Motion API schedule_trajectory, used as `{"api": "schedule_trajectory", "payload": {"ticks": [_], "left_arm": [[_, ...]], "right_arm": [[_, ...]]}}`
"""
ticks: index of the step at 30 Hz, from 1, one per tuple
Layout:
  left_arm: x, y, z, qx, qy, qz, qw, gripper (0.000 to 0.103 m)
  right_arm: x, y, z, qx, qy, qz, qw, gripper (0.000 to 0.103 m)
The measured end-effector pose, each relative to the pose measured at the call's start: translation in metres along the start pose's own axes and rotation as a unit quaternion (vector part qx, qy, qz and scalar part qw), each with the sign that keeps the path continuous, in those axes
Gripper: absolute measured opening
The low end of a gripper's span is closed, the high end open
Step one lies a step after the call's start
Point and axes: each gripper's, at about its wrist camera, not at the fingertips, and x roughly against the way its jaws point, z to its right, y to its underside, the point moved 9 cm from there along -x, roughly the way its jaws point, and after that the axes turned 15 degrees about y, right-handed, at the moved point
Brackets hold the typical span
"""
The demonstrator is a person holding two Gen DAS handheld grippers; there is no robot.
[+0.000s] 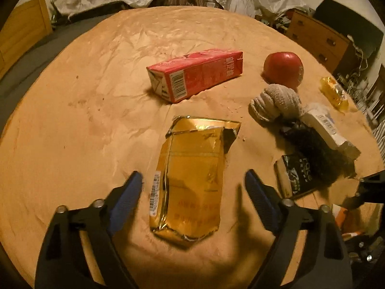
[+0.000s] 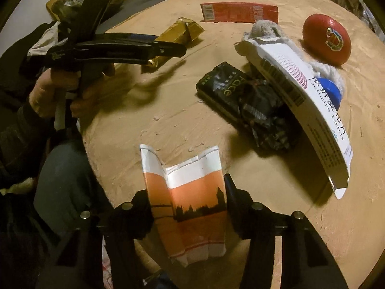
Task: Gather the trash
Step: 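Grasp the orange-white paper cup with the right tool while the left tool releases the gold packet, then lift the gold foil packet with the left tool while the right tool carries the cup toward the bucket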
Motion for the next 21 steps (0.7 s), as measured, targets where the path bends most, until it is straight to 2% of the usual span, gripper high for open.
{"api": "schedule_trajectory", "payload": {"ticks": [2, 3, 8, 12, 14, 17, 21], "left_arm": [[0.002, 0.000, -0.001, -0.005, -0.019, 0.004, 0.9998, 0.054], [0.003, 0.001, -0.002, -0.005, -0.023, 0.006, 0.9997, 0.050], [0.011, 0.007, 0.004, -0.016, -0.033, 0.026, 0.9990, 0.046], [0.031, 0.008, 0.025, -0.028, -0.043, 0.062, 0.9967, 0.046], [0.047, 0.009, 0.038, -0.033, -0.045, 0.082, 0.9950, 0.046], [0.072, 0.008, 0.061, -0.043, -0.052, 0.117, 0.9908, 0.046], [0.103, 0.007, 0.094, -0.063, -0.058, 0.159, 0.9836, 0.047]], "right_arm": [[0.001, 0.000, 0.000, -0.004, 0.010, 0.007, 1.000, 0.050], [0.001, -0.001, 0.000, -0.007, 0.019, 0.013, 1.000, 0.048], [0.010, 0.013, -0.009, -0.045, 0.057, 0.059, 0.996, 0.042], [0.031, 0.021, -0.007, -0.105, 0.088, 0.112, 0.984, 0.042], [0.046, 0.023, -0.002, -0.134, 0.108, 0.142, 0.975, 0.042], [0.074, 0.022, 0.006, -0.191, 0.134, 0.190, 0.954, 0.042], [0.117, 0.024, 0.022, -0.237, 0.194, 0.250, 0.919, 0.042]]}}
